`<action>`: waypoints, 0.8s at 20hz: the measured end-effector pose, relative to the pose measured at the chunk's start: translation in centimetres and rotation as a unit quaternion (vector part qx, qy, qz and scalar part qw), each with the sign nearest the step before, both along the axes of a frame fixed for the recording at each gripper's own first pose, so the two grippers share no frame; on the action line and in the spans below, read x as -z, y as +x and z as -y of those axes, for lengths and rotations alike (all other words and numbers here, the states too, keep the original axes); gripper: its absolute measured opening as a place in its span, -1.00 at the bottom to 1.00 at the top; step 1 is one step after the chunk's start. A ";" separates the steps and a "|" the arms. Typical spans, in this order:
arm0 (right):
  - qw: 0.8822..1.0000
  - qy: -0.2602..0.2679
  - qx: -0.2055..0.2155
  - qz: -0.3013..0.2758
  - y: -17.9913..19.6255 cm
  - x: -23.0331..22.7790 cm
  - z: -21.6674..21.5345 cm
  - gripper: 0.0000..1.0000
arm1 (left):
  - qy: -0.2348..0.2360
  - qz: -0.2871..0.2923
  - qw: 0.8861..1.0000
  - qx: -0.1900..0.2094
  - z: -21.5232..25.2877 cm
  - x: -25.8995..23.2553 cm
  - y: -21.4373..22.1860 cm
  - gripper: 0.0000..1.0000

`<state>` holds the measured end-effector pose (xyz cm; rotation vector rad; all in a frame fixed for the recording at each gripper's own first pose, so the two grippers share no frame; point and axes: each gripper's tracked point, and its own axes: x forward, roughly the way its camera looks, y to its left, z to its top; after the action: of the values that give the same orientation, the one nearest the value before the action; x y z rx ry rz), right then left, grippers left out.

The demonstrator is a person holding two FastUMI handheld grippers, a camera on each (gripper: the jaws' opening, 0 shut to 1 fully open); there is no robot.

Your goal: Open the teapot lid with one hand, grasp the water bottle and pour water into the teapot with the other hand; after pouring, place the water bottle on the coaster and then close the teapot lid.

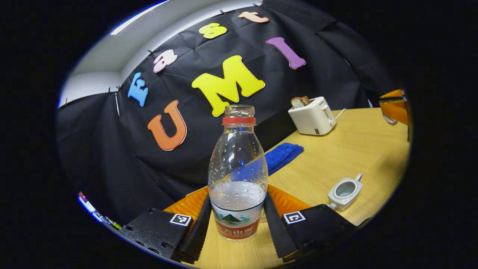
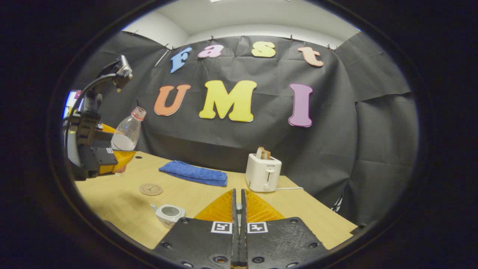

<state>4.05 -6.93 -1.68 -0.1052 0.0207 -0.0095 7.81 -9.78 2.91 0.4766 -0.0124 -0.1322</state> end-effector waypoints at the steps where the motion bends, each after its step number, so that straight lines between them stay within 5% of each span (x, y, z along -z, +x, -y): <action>1: 1.000 0.002 0.000 -0.003 0.1 0.1 -0.1 -1.00 | -0.029 0.010 1.000 0.003 0.0 -0.1 0.2 0.48; 10: 0.999 0.013 0.001 -0.033 1.2 3.2 -0.8 -1.00 | -0.208 0.010 0.978 -0.011 -1.8 2.3 4.6 0.48; 16: 0.998 0.020 -0.001 -0.055 2.5 5.0 -0.9 -1.00 | -0.272 0.005 0.962 -0.019 -2.1 2.6 8.5 0.51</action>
<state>6.53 -6.07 -6.69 -0.0666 0.1315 -0.0011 16.29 -7.68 0.29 -0.0734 -0.0474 -0.0843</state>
